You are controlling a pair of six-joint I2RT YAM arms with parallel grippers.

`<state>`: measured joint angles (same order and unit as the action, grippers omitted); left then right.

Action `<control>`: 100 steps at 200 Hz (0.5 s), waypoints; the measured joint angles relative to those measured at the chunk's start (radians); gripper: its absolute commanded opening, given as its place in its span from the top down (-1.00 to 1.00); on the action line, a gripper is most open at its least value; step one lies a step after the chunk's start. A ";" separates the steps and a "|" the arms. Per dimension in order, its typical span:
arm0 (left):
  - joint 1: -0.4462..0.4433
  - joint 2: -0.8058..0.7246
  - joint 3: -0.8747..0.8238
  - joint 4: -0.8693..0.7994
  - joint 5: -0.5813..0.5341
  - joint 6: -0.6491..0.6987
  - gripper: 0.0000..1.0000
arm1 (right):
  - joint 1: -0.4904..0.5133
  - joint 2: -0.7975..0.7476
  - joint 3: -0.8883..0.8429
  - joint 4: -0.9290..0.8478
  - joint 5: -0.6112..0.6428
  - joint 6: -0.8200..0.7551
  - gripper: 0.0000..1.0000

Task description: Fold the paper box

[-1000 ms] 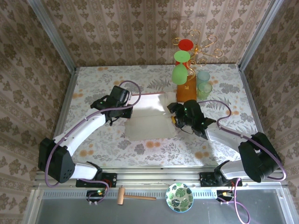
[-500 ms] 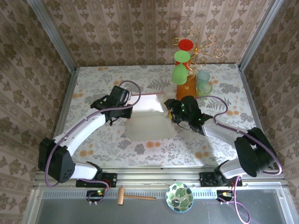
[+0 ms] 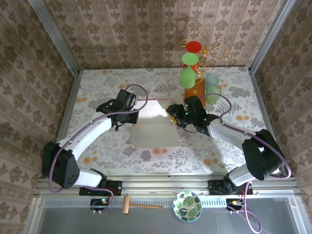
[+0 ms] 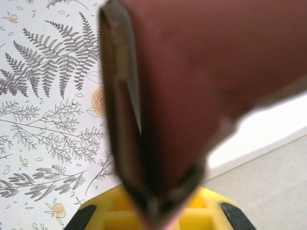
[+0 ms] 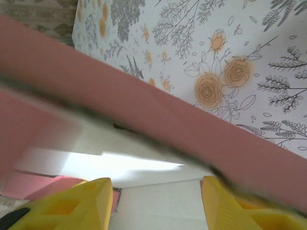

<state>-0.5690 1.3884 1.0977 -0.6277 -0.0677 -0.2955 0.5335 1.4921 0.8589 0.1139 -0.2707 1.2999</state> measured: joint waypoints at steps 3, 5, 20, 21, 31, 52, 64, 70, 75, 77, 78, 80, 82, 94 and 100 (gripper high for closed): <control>0.000 0.002 0.000 0.000 0.000 0.000 1.00 | 0.002 0.001 0.002 -0.004 -0.001 -0.006 -0.01; 0.000 0.003 0.002 0.000 0.000 0.000 1.00 | 0.003 0.002 0.004 -0.007 -0.002 -0.009 0.00; 0.000 0.010 0.006 0.000 0.001 0.000 1.00 | 0.005 0.010 0.010 -0.027 -0.006 -0.023 0.03; 0.000 0.010 0.006 0.000 0.001 0.000 1.00 | 0.005 0.010 0.011 -0.027 -0.007 -0.023 0.03; 0.000 0.013 0.007 0.000 0.001 0.000 1.00 | 0.006 0.020 0.017 -0.044 -0.008 -0.037 0.04; 0.000 0.017 0.007 -0.001 0.001 0.000 1.00 | 0.007 0.037 0.034 -0.074 -0.008 -0.056 0.06; 0.000 0.018 0.007 -0.002 0.001 0.000 1.00 | 0.008 0.041 0.041 -0.085 -0.008 -0.068 0.07; 0.000 0.018 0.007 -0.002 0.001 0.000 1.00 | 0.008 0.042 0.044 -0.091 -0.008 -0.070 0.07; 0.000 0.019 0.008 -0.002 0.001 0.000 1.00 | 0.008 0.042 0.045 -0.093 -0.008 -0.072 0.08; 0.000 0.019 0.008 -0.002 0.001 0.000 1.00 | 0.008 0.042 0.046 -0.095 -0.008 -0.075 0.08; 0.000 0.019 0.008 -0.002 0.001 0.000 1.00 | 0.008 0.042 0.047 -0.095 -0.009 -0.075 0.08; 0.000 0.019 0.008 -0.002 0.001 0.000 1.00 | 0.008 0.042 0.047 -0.097 -0.010 -0.075 0.08; 0.000 0.019 0.008 -0.002 0.001 0.000 1.00 | 0.008 0.042 0.048 -0.097 -0.011 -0.077 0.08; 0.002 0.019 0.008 -0.002 0.002 0.000 1.00 | 0.008 0.043 0.060 -0.109 -0.015 -0.094 0.07; 0.004 0.019 0.009 -0.002 0.003 0.000 1.00 | 0.008 0.043 0.069 -0.119 -0.018 -0.105 0.06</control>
<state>-0.5648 1.4075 1.1069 -0.6296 -0.0643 -0.2951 0.5415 1.5349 0.9279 -0.0051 -0.2890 1.1946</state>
